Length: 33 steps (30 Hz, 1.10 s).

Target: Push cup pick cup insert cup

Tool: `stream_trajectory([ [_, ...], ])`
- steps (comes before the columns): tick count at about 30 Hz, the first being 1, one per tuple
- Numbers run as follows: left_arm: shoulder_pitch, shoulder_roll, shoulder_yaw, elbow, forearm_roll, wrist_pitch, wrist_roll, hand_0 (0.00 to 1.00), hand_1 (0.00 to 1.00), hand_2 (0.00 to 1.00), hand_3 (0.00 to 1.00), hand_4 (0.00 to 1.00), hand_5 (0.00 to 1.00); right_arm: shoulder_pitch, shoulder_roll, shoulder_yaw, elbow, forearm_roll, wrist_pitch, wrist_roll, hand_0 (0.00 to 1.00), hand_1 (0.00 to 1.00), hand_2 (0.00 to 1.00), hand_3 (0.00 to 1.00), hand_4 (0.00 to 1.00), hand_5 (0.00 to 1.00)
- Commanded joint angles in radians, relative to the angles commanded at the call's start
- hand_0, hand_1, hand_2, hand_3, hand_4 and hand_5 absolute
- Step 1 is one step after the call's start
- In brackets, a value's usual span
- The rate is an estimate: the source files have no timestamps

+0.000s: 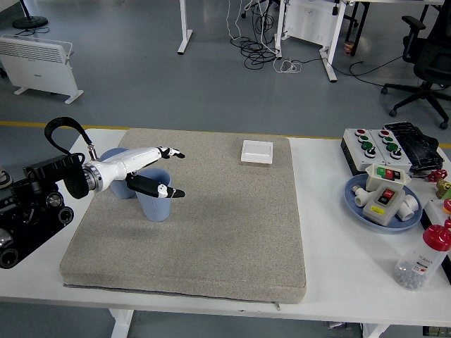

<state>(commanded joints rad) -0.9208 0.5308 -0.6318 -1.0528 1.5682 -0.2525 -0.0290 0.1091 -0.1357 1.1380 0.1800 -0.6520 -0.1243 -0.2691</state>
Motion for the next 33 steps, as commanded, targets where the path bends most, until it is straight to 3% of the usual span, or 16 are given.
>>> stream_trajectory([
  [2,-0.009,-0.004,0.014,0.010,0.004,-0.006,0.006,0.962,0.934,0.998,0.948,0.980,0.493,0.000,0.000,0.000,0.000,0.001,0.000,0.000,0.724,0.648,0.644,0.575,0.120,0.467],
  [3,-0.017,-0.008,0.024,0.019,0.010,-0.010,0.010,0.968,0.937,0.998,0.955,0.957,0.403,0.000,0.000,0.000,0.000,0.001,0.000,0.000,0.724,0.648,0.644,0.575,0.120,0.468],
  [8,-0.042,-0.021,0.054,0.054,0.032,-0.020,0.023,0.968,0.937,0.998,0.955,0.957,0.403,0.002,-0.001,-0.001,0.000,-0.001,0.000,0.000,0.724,0.648,0.644,0.575,0.120,0.468],
  [9,-0.048,-0.025,0.059,0.063,0.037,-0.021,0.026,0.973,0.938,0.998,0.954,0.939,0.341,0.003,-0.001,0.000,0.000,-0.001,0.000,0.000,0.724,0.648,0.644,0.575,0.120,0.468],
  [26,-0.079,-0.037,0.102,0.123,0.087,-0.027,0.032,0.949,0.860,0.986,0.879,0.881,0.250,0.004,-0.002,0.002,0.000,-0.002,-0.001,0.001,0.725,0.648,0.644,0.575,0.120,0.467],
  [27,-0.079,-0.037,0.102,0.124,0.085,-0.027,0.031,0.870,0.806,0.942,0.816,0.816,0.185,0.004,-0.002,0.002,0.000,-0.002,-0.001,0.001,0.725,0.648,0.644,0.575,0.120,0.467],
  [32,-0.081,-0.039,0.111,0.130,0.089,-0.021,0.021,0.870,0.806,0.942,0.816,0.816,0.185,0.005,-0.001,0.003,0.000,-0.004,-0.001,0.001,0.725,0.648,0.644,0.575,0.120,0.467],
  [33,-0.081,-0.039,0.114,0.132,0.093,-0.017,0.013,0.782,0.742,0.883,0.750,0.725,0.099,0.005,-0.001,0.003,0.000,-0.004,-0.001,0.001,0.725,0.648,0.644,0.575,0.120,0.467],
])
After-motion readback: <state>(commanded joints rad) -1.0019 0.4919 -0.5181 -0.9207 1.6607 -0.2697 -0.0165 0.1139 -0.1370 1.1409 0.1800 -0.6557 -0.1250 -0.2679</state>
